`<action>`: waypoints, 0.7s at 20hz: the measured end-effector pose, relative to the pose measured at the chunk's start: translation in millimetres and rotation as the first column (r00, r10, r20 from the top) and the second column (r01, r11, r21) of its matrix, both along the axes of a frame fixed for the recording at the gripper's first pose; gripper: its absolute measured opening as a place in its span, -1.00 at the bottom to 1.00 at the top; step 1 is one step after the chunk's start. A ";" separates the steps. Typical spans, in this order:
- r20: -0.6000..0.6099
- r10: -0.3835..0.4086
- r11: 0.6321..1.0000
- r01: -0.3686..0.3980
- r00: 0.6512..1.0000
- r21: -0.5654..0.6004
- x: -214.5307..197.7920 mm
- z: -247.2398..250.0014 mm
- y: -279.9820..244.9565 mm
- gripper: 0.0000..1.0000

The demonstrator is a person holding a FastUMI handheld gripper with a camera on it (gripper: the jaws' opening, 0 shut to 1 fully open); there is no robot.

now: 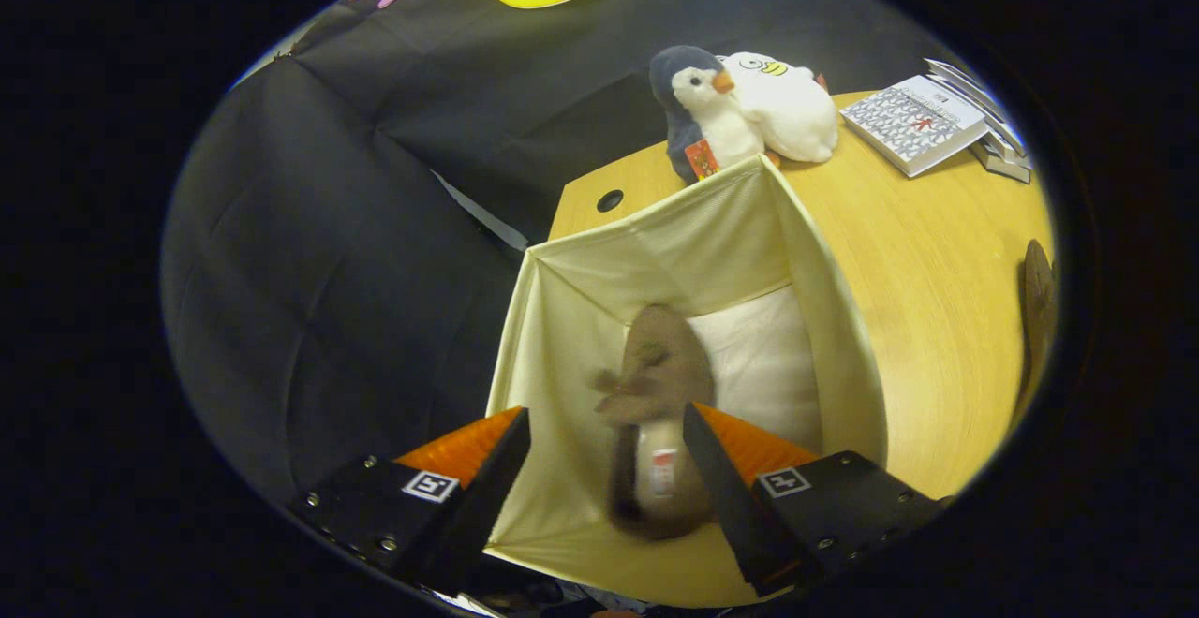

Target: Open the storage box then place both shoes into the box .Put the left shoe in first, then the right shoe, with the right side of both shoes facing outward in a uniform manner.

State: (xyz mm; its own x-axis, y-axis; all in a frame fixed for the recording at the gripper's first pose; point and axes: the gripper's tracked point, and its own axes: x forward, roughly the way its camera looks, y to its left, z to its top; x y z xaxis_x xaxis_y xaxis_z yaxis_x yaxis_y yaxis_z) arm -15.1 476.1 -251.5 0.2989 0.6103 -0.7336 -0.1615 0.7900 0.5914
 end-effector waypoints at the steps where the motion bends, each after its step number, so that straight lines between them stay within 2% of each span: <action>1: 0.026 0.004 1.000 -0.004 1.000 0.001 2.9 7.6 -6.3 0.95; 6: 0.188 0.024 0.999 -0.030 0.982 0.030 22.2 60.5 -54.2 0.95; 10: 0.322 0.015 1.000 -0.007 0.947 -0.024 41.1 82.5 -116.5 0.95; 14: 0.364 -0.005 0.996 0.037 0.932 -0.080 48.0 88.2 -182.0 0.95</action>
State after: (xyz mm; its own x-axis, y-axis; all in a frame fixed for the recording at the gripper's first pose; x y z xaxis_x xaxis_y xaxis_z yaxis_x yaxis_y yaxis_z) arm 32.9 294.1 -163.3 0.5665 0.5416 -0.6211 -0.3351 0.8400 0.4268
